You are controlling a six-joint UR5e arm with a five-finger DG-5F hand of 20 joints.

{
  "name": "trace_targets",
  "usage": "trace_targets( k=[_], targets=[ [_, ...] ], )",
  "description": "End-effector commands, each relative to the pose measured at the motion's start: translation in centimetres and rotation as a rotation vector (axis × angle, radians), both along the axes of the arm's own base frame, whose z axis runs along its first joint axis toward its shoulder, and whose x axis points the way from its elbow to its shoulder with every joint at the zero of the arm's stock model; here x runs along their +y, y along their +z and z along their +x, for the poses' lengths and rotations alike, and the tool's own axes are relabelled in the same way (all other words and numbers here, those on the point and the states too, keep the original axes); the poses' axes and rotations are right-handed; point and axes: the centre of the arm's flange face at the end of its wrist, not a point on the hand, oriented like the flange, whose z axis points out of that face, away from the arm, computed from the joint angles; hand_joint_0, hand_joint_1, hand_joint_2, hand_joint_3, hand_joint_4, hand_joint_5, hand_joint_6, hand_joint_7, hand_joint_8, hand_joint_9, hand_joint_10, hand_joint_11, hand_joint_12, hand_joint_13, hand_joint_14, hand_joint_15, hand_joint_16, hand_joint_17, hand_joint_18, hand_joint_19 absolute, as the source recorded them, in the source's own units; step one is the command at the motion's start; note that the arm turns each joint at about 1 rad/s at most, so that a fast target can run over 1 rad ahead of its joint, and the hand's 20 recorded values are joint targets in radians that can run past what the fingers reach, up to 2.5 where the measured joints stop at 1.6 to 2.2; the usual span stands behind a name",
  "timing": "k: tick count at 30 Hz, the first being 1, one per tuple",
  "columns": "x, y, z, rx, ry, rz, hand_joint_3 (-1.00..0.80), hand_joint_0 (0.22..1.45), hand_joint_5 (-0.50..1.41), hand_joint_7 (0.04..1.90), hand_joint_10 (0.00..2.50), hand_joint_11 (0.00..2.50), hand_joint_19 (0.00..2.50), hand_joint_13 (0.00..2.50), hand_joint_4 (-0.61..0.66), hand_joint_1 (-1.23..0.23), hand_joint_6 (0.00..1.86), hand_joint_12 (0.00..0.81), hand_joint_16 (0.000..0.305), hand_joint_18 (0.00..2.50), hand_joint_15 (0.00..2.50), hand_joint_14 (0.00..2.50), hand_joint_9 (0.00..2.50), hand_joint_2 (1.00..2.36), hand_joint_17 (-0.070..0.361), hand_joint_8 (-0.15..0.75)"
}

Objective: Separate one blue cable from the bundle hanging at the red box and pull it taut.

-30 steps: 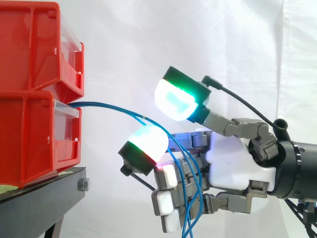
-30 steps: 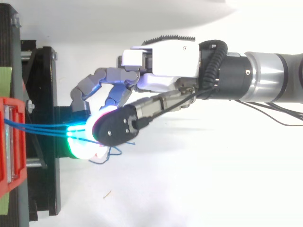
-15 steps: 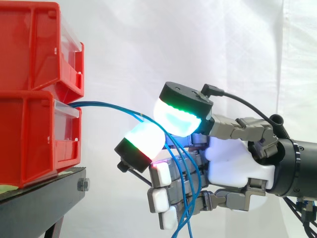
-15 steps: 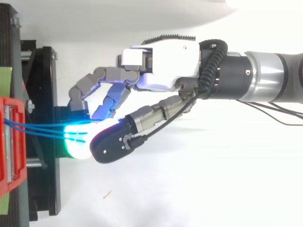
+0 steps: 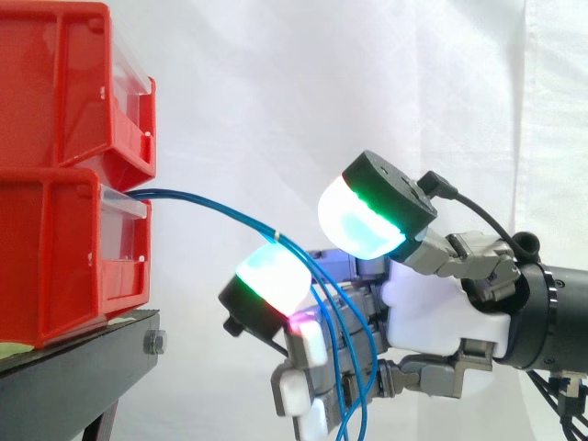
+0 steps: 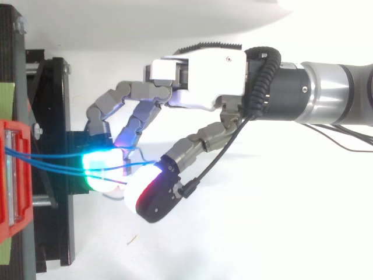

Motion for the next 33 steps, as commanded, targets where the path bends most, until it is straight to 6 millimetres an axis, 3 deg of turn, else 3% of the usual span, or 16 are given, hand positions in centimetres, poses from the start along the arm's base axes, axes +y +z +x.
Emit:
trace_targets(
  k=[1, 2, 4, 11, 13, 17, 19, 21, 24, 25, 28, 29, 30, 33],
  targets=[
    [-0.02, -0.59, -0.35, 0.009, -0.006, -0.041, -0.50, 0.47, -0.10, 1.10, 0.02, 0.62, 0.47, 0.96, 0.15, -0.48, 0.83, 0.357, 0.052, 0.92, 0.46, 0.02, 1.04, 1.00, 0.117, 0.305],
    [-0.02, -0.61, -0.36, 0.011, -0.007, -0.050, -0.50, 0.47, -0.10, 1.10, 0.02, 0.62, 0.47, 0.96, 0.15, -0.48, 0.83, 0.357, 0.052, 0.92, 0.46, 0.02, 1.04, 1.00, 0.117, 0.305],
    [-0.14, -0.61, -0.38, 0.010, -0.011, -0.068, -0.50, 0.61, -0.10, 1.19, 0.02, 0.63, 0.54, 0.94, 0.13, -0.40, 0.78, 0.329, 0.045, 0.87, 0.48, 0.02, 1.03, 1.00, 0.101, 0.282],
    [-0.31, -0.49, -0.31, 0.004, -0.021, -0.082, -0.23, 0.58, -0.14, 1.16, 0.02, 0.62, 0.55, 0.91, 0.15, -0.57, 0.76, 0.351, 0.050, 0.83, 0.50, 0.02, 0.89, 1.02, 0.113, 0.287],
    [-0.31, -0.49, -0.31, 0.004, -0.021, -0.082, -0.19, 0.58, -0.18, 1.09, 0.02, 0.63, 0.53, 0.88, 0.15, -0.69, 0.80, 0.348, 0.051, 0.80, 0.49, 0.02, 0.83, 1.02, 0.116, 0.278],
    [-0.31, -0.43, -0.27, -0.001, -0.023, -0.089, -0.26, 0.64, -0.20, 1.02, 0.02, 0.64, 0.47, 0.85, 0.15, -0.79, 0.82, 0.337, 0.051, 0.78, 0.47, 0.02, 0.78, 1.02, 0.116, 0.265],
    [-0.31, -0.43, -0.27, -0.001, -0.023, -0.092, -0.46, 0.73, -0.20, 1.00, 0.02, 0.63, 0.39, 0.82, 0.16, -0.88, 0.83, 0.325, 0.051, 0.77, 0.45, 0.02, 0.76, 1.00, 0.116, 0.255],
    [-0.31, -0.49, -0.30, -0.001, -0.024, -0.095, -0.50, 0.75, -0.19, 1.03, 0.02, 0.64, 0.38, 0.82, 0.17, -0.89, 0.85, 0.325, 0.051, 0.77, 0.45, 0.02, 0.76, 1.00, 0.114, 0.254],
    [-0.42, -0.35, -0.21, -0.013, -0.027, -0.105, -0.50, 0.69, -0.18, 1.07, 0.02, 0.66, 0.36, 0.82, 0.20, -0.93, 0.86, 0.323, 0.051, 0.77, 0.44, 0.02, 0.78, 1.00, 0.114, 0.249],
    [-0.42, -0.28, -0.17, -0.015, -0.028, -0.108, -0.50, 0.58, -0.16, 1.09, 0.02, 0.67, 0.39, 0.82, 0.18, -0.92, 0.87, 0.324, 0.051, 0.77, 0.45, 0.02, 0.81, 1.00, 0.114, 0.258],
    [-0.44, -0.28, -0.17, -0.015, -0.030, -0.112, -0.50, 0.49, -0.15, 1.07, 0.02, 0.66, 0.40, 0.84, 0.18, -0.86, 0.86, 0.343, 0.055, 0.80, 0.44, 0.02, 0.84, 1.00, 0.123, 0.276],
    [-0.42, -0.35, -0.21, -0.013, -0.029, -0.113, -0.50, 0.45, -0.14, 1.05, 0.02, 0.64, 0.41, 0.85, 0.19, -0.76, 0.85, 0.360, 0.058, 0.84, 0.45, 0.02, 0.87, 1.00, 0.130, 0.294],
    [-0.42, -0.35, -0.21, -0.013, -0.029, -0.113, -0.50, 0.45, -0.13, 1.05, 0.02, 0.61, 0.44, 0.89, 0.19, -0.61, 0.83, 0.374, 0.057, 0.85, 0.45, 0.02, 0.89, 1.00, 0.128, 0.295],
    [-0.42, -0.28, -0.17, -0.015, -0.029, -0.113, -0.50, 0.52, -0.12, 1.09, 0.02, 0.61, 0.49, 0.90, 0.15, -0.42, 0.78, 0.349, 0.051, 0.84, 0.48, 0.02, 0.92, 1.00, 0.115, 0.286]
  ],
)
